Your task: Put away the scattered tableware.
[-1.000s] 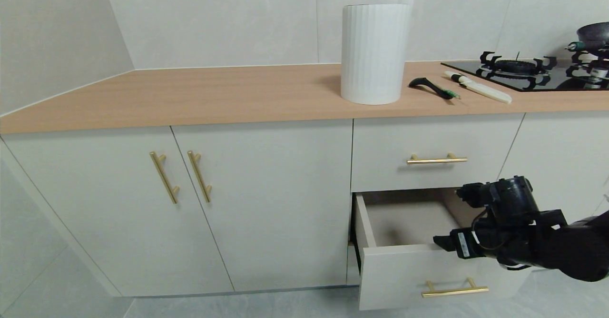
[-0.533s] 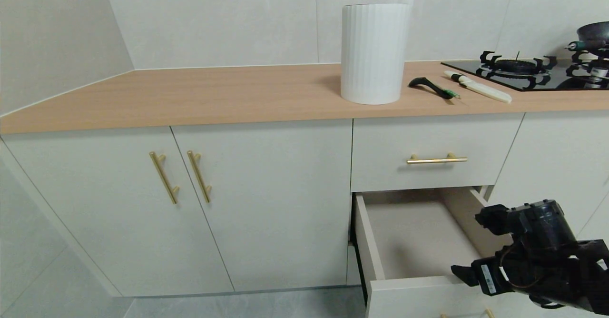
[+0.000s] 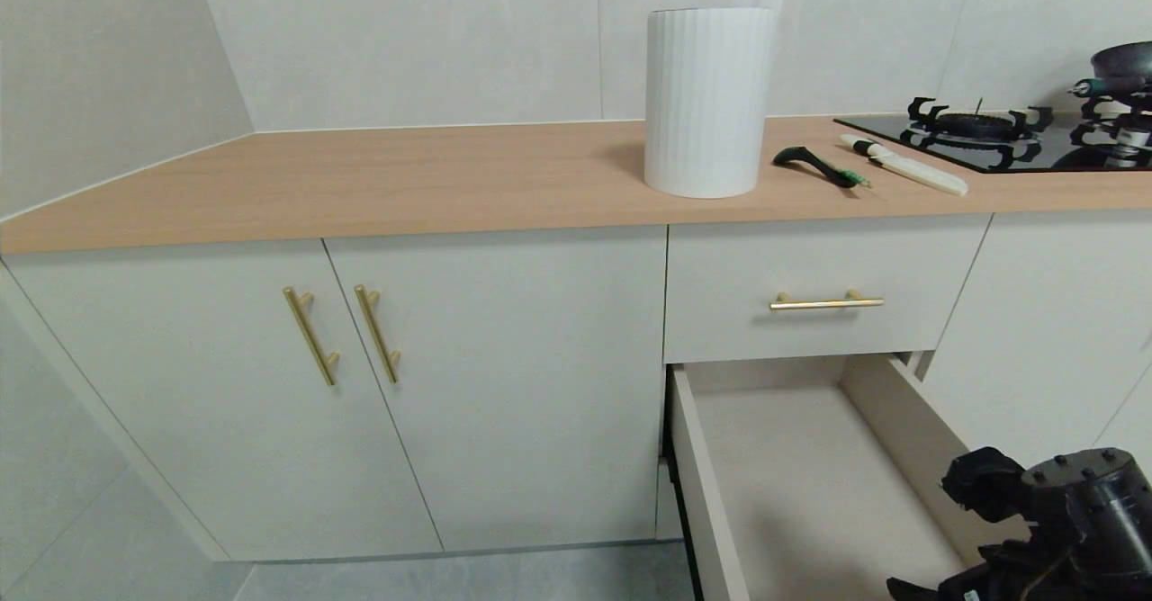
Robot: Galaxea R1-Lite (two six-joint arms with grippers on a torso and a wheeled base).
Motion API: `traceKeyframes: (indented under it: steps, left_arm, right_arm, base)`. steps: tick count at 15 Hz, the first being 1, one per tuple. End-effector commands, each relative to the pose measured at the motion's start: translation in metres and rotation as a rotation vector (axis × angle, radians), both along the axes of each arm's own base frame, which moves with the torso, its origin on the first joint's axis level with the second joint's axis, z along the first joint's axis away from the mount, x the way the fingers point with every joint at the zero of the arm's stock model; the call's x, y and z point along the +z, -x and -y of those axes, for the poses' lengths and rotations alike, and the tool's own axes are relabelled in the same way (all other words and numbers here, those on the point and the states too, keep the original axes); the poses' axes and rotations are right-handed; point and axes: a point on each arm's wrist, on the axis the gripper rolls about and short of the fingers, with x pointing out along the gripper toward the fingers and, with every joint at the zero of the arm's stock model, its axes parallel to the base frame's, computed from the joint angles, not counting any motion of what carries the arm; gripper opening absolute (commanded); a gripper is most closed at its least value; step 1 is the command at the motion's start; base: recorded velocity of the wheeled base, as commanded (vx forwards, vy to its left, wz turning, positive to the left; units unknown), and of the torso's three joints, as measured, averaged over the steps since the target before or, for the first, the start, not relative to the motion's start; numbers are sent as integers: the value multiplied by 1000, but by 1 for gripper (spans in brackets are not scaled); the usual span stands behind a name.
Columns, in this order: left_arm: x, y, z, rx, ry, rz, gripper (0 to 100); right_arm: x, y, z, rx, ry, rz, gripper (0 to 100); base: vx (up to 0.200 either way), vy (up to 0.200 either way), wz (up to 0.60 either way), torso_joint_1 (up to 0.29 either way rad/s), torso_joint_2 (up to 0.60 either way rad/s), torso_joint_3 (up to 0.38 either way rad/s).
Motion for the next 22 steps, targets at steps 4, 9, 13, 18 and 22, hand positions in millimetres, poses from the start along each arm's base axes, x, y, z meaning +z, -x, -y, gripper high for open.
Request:
traceKeyframes:
  steps: [4, 9, 13, 18, 22]
  left_arm:
    - [0, 0, 0, 0, 0, -1, 100]
    - [0, 0, 0, 0, 0, -1, 100]
    - [0, 0, 0, 0, 0, -1, 100]
    - [0, 0, 0, 0, 0, -1, 100]
    - [0, 0, 0, 0, 0, -1, 100]
  right_arm:
    - [-7, 17, 4, 21, 16, -32, 100]
    - [30, -20, -8, -17, -40, 126, 100]
    - [82, -59, -13, 31, -161, 186, 100]
    - [87, -62, -1, 17, -142, 241, 100]
    - [88, -61, -1, 18, -142, 244, 100]
  base:
    - [0, 0, 0, 0, 0, 0]
    - [0, 0, 0, 0, 0, 0]
    - [0, 0, 0, 0, 0, 0]
    - [0, 0, 0, 0, 0, 0]
    - [0, 0, 0, 6, -93, -85]
